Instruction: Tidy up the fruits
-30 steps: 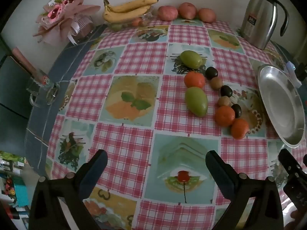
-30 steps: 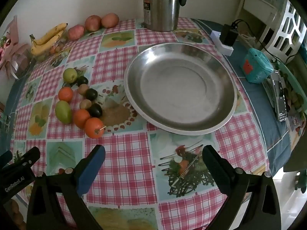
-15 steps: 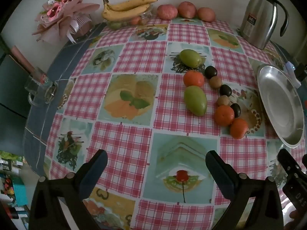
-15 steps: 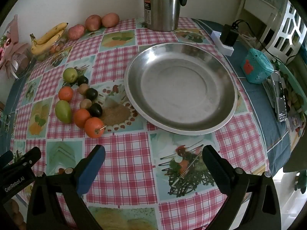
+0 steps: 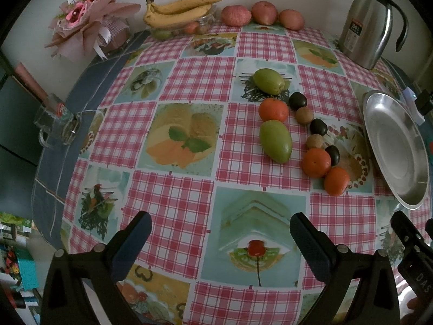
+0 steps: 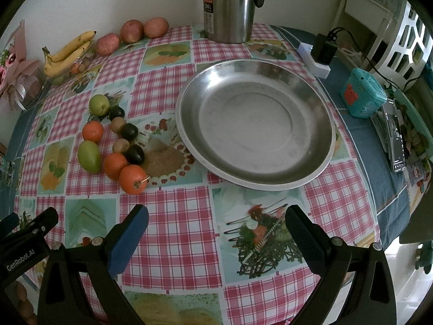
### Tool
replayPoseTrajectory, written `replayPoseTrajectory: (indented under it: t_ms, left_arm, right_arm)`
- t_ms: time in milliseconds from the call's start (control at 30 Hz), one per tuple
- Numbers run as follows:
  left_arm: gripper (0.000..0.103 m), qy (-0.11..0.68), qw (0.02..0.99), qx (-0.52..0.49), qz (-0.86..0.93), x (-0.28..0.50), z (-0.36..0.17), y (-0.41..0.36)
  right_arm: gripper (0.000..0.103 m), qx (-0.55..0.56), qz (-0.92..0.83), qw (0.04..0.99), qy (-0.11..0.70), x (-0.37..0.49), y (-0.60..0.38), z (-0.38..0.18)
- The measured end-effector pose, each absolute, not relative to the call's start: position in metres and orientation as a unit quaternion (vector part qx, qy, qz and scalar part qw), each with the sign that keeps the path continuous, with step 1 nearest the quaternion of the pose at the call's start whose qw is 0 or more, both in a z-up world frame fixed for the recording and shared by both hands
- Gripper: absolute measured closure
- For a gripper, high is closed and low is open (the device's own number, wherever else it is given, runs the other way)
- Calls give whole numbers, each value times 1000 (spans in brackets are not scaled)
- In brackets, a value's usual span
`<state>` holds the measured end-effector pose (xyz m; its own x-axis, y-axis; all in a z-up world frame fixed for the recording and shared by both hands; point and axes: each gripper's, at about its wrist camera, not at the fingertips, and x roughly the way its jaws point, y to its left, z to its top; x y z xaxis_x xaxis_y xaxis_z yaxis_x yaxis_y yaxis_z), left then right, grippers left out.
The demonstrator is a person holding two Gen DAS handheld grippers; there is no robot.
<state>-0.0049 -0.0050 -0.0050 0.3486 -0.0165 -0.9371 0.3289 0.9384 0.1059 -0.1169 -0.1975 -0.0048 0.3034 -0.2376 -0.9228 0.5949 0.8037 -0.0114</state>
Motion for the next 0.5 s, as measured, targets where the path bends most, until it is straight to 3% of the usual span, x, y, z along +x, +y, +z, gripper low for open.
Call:
replayPoseTrajectory:
  t_ms: [500]
  left_arm:
    - [0, 562, 808, 139, -108, -6, -6, -4]
  right_arm:
    - [2, 170, -263, 788, 530, -115, -198, -6]
